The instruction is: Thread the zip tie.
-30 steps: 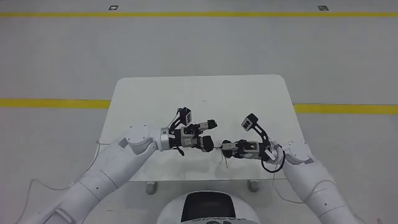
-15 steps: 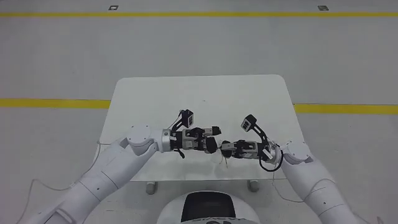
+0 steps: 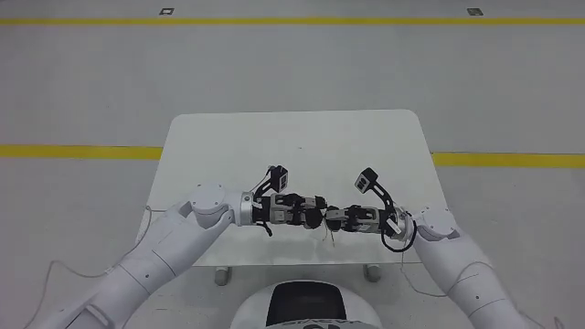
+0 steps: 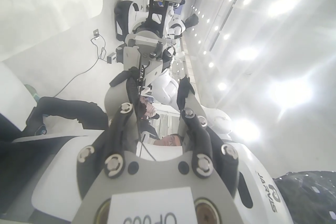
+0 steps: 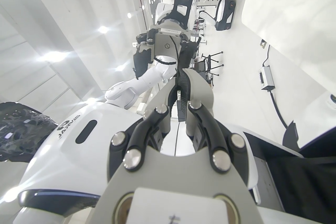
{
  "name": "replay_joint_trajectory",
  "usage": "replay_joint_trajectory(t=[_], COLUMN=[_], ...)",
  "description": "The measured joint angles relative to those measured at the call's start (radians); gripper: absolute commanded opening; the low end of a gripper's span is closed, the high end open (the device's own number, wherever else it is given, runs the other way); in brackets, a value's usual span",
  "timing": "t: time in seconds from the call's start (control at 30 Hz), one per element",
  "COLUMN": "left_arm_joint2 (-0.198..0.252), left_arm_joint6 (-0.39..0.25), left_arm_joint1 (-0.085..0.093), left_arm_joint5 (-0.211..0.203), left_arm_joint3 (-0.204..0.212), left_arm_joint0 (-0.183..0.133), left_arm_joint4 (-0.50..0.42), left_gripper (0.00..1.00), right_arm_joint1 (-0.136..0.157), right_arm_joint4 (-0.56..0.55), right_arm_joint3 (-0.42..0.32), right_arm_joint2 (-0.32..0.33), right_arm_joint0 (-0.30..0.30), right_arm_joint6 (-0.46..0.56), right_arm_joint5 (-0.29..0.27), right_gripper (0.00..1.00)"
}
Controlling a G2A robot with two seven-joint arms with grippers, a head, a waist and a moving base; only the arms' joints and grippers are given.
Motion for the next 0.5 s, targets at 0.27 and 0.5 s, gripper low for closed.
replay_joint_trajectory(t=[0.27, 0.5], left_arm_joint2=[0.015, 0.02], left_arm_joint6=[-0.004, -0.009], left_arm_joint1=[-0.006, -0.009], left_arm_joint5=[0.017, 0.019], left_arm_joint3=[0.017, 0.024], left_arm_joint0=[-0.007, -0.012], left_arm_joint4=[0.004, 0.004], left_gripper=[0.22, 0.13], right_arm_joint1=[0.002, 0.003], right_arm_joint4=[0.01, 0.012], right_arm_joint3=[0.004, 0.007], right_arm_joint2=[-0.005, -0.011], right_arm_joint0=[0.001, 0.004], right_arm_joint6=[-0.006, -0.011], right_arm_joint5=[-0.009, -0.012], right_gripper=[0.0, 0.0])
